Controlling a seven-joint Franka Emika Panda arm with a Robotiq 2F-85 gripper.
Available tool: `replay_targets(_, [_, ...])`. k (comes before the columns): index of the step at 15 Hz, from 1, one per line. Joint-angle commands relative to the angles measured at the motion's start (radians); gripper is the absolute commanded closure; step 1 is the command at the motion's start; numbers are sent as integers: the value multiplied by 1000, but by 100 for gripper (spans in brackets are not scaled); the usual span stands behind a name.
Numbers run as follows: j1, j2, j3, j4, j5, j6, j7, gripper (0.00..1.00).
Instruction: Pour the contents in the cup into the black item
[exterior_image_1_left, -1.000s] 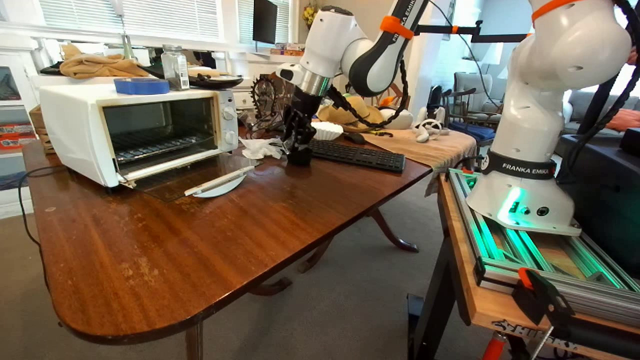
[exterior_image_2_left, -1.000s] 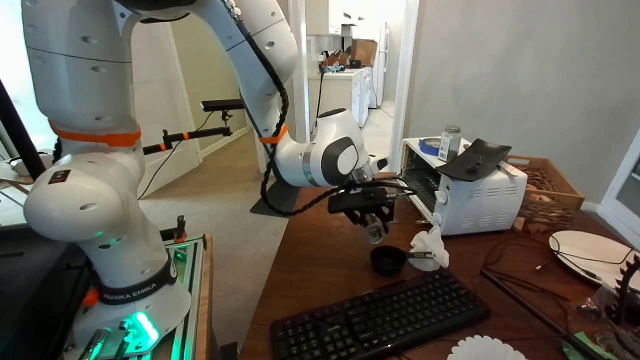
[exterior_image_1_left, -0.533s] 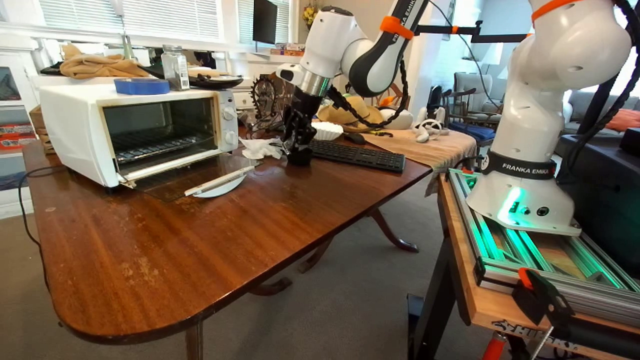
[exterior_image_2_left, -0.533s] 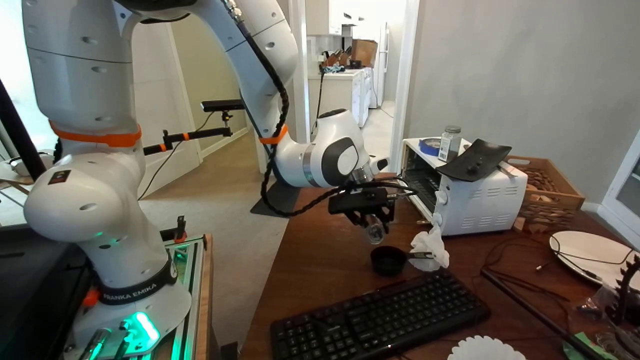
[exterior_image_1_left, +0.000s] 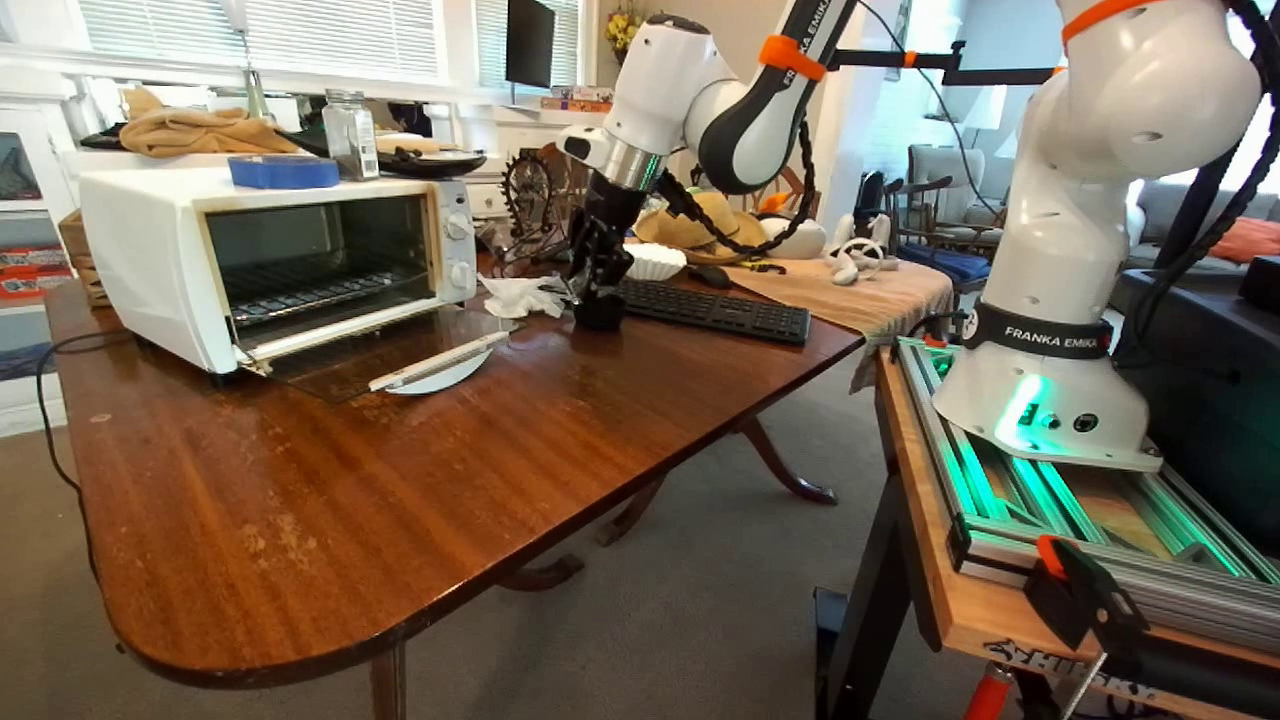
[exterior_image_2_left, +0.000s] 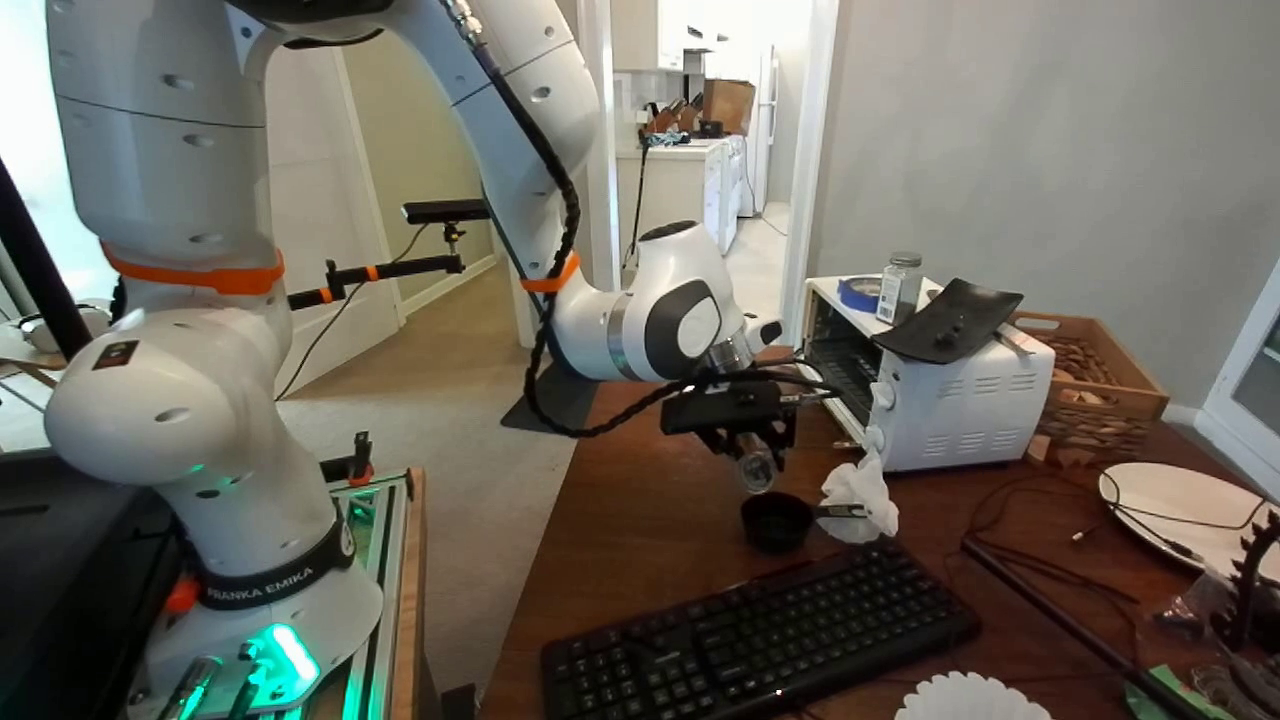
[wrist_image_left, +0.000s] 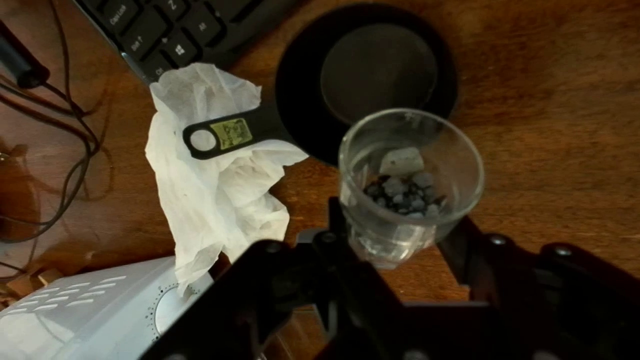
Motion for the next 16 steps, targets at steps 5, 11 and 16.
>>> replay_targets(5, [-110,46,50,-31,35,212,-86,77])
replay_targets(11, [-223,90,90,-47,-29,366,-70,77])
replay_targets(16, [-325,132,119,-41,-108,491,-41,77])
